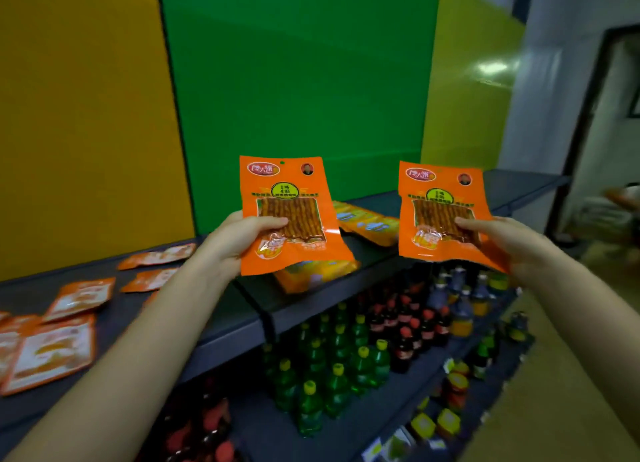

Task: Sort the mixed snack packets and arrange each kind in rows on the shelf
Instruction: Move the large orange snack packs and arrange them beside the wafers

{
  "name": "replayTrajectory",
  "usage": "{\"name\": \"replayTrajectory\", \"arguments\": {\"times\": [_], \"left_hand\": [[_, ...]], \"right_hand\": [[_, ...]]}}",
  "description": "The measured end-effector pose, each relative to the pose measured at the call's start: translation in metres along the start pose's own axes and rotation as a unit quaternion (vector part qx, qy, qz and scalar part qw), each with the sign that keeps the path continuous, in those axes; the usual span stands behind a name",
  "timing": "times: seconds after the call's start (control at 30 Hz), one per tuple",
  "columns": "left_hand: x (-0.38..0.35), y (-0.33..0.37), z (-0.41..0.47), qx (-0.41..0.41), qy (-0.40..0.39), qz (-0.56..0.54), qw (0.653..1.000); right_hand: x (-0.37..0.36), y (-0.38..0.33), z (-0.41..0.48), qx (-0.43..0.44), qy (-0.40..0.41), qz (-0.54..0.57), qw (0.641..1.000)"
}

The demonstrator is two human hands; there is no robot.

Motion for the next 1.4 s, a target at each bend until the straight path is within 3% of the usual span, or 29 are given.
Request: {"name": "replayTrajectory", "arguments": {"times": [0.33, 0.7, 0.97, 1.13, 1.4], "left_hand": [[-0.187, -0.009, 0.084, 0.026, -0.029, -0.019, 0.999], [-0.326, -0.004, 0.221, 0.049, -0.029, -0.071, 0.996], [-0.37, 0.0, 0.305, 0.012, 0.026, -0.035, 0.999], [-0.373, -0.01, 0.339, 0.04, 0.073, -0.012, 0.996], [-0.374, -0.036, 0.381, 0.091, 0.212, 0.047, 0.972]], "right_hand": [[0.141, -0.01, 0.067, -0.023, 0.038, 0.007, 0.999], [0.221, -0.022, 0.182, -0.016, 0.053, 0.008, 0.998], [0.233, -0.032, 0.291, -0.031, 0.009, -0.01, 0.999], [0.225, -0.02, 0.353, -0.048, -0.044, -0.005, 0.998], [0.179, -0.001, 0.45, -0.071, -0.17, -0.021, 0.983]]}}
Point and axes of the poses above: each hand's wrist, its own z-axis towards the middle knuckle, its own x-axis out of the back of the hand, y = z × x, the point moved 4 cm from there along z, towards the middle knuckle, and after that the axes turned 10 degrees about z, right-handed, at the moved point
